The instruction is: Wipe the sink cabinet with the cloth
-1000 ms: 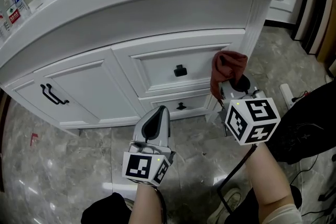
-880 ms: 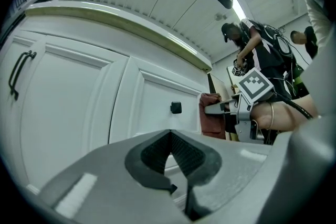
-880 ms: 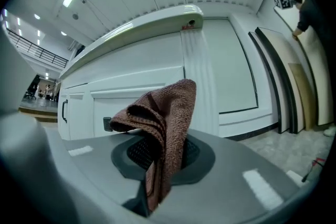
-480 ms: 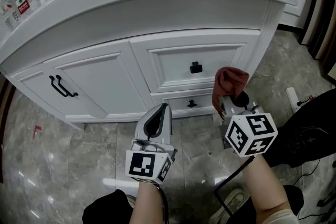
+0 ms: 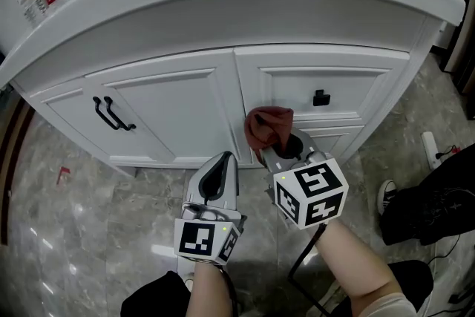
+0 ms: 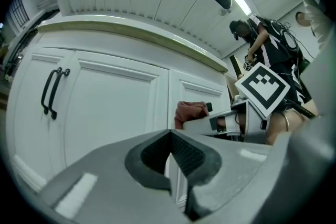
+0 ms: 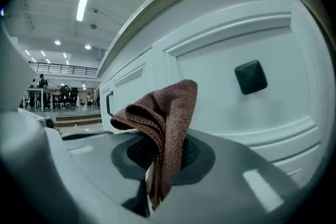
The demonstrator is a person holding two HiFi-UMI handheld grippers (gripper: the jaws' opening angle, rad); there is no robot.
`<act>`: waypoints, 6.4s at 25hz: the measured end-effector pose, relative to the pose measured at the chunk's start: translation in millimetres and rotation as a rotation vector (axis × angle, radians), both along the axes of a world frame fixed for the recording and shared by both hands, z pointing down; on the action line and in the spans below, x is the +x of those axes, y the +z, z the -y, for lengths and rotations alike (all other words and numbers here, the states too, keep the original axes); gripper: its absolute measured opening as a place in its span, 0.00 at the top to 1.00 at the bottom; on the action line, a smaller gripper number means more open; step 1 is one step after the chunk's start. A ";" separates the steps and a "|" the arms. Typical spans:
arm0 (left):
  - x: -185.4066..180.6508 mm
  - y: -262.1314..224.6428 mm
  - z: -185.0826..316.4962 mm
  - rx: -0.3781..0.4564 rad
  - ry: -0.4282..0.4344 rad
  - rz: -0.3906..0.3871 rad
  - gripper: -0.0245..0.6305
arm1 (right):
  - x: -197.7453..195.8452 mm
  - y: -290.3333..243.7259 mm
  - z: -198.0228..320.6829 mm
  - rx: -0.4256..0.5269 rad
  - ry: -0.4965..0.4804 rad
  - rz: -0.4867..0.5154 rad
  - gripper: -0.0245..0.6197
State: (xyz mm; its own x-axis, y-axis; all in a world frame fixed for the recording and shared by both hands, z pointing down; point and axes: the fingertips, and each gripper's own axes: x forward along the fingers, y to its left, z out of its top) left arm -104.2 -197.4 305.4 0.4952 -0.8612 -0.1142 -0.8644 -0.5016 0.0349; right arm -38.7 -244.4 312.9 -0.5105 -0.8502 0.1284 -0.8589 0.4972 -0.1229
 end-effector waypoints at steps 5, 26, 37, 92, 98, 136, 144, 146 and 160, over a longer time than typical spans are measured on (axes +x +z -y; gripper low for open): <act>-13.1 2.1 3.0 -0.006 -0.009 -0.012 0.96 | -17.7 -7.1 12.4 -0.004 -0.003 0.059 0.84; 56.7 12.1 5.0 -0.028 0.087 -0.026 0.96 | 103.3 -3.0 11.3 -0.060 0.177 0.141 0.83; 96.7 22.1 5.1 -0.042 0.140 -0.005 0.96 | 167.3 -8.8 4.4 -0.051 0.257 0.147 0.82; 49.4 79.1 16.1 -0.121 0.100 0.039 0.96 | 54.9 103.5 11.3 -0.115 0.078 0.065 0.83; 71.3 82.0 16.9 -0.124 0.124 0.040 0.96 | 92.4 106.8 8.1 -0.123 0.122 0.045 0.83; 17.2 111.0 20.1 -0.183 0.032 0.035 0.96 | 30.8 152.5 -0.7 -0.220 0.098 0.129 0.84; -4.7 121.4 23.5 -0.182 0.024 0.057 0.96 | -9.2 161.3 18.7 -0.239 0.046 0.149 0.84; -4.4 121.6 24.0 -0.181 0.029 0.058 0.96 | -6.0 163.1 19.3 -0.242 0.052 0.157 0.84; 26.7 122.8 22.3 -0.187 0.076 0.056 0.96 | 55.9 183.5 18.2 -0.371 0.202 0.181 0.84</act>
State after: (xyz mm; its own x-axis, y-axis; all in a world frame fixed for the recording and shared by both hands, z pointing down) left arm -77.5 -219.7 428.1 0.5607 -0.8247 0.0737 -0.8275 -0.5549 0.0860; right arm 17.1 -262.5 496.4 -0.3817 -0.8484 0.3667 -0.8823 0.2163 -0.4180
